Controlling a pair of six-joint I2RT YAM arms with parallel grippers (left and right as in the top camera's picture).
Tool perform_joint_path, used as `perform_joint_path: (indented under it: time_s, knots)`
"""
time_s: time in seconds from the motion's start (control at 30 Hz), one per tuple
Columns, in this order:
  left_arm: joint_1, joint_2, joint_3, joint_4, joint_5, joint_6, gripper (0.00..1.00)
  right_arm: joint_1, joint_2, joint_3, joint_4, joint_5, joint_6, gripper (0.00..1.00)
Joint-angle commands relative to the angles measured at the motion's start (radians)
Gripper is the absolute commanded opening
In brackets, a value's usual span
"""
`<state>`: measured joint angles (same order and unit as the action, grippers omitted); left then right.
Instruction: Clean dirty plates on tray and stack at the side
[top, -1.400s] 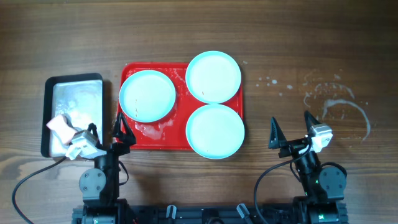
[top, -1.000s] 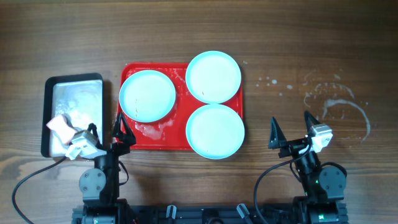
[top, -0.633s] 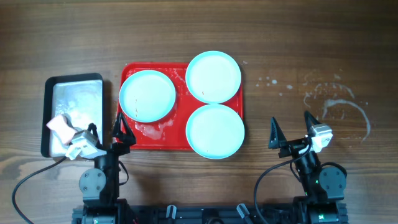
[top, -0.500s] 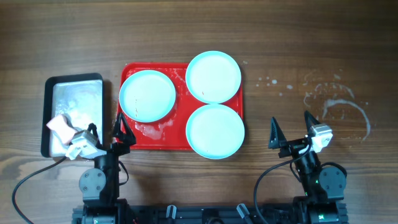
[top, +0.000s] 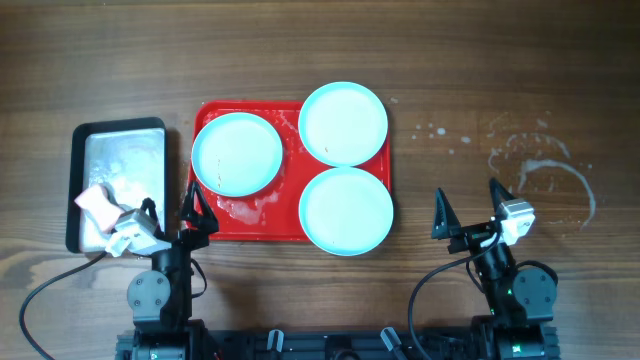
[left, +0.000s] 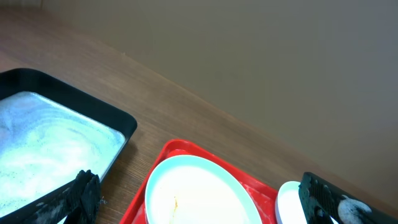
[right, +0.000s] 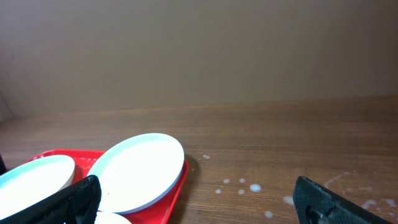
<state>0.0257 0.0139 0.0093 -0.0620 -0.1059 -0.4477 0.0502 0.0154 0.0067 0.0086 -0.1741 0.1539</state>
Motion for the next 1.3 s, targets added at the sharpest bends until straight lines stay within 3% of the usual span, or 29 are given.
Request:
perform_joint_path:
  time_s: [0.0, 1.13, 1.27]
  knots:
    - [0.005, -0.003, -0.004, -0.002, 0.012, 0.002, 1.0, 0.005, -0.002, -0.002, 0.005, 0.018, 0.006, 1.0]
    - [0.005, -0.003, -0.004, -0.002, 0.013, -0.006, 1.0, 0.005, -0.002, -0.002, 0.005, 0.018, 0.006, 1.0]
    - [0.005, -0.003, -0.004, -0.006, 0.075, -0.006, 1.0, 0.005, -0.002, -0.002, 0.005, 0.018, 0.006, 1.0]
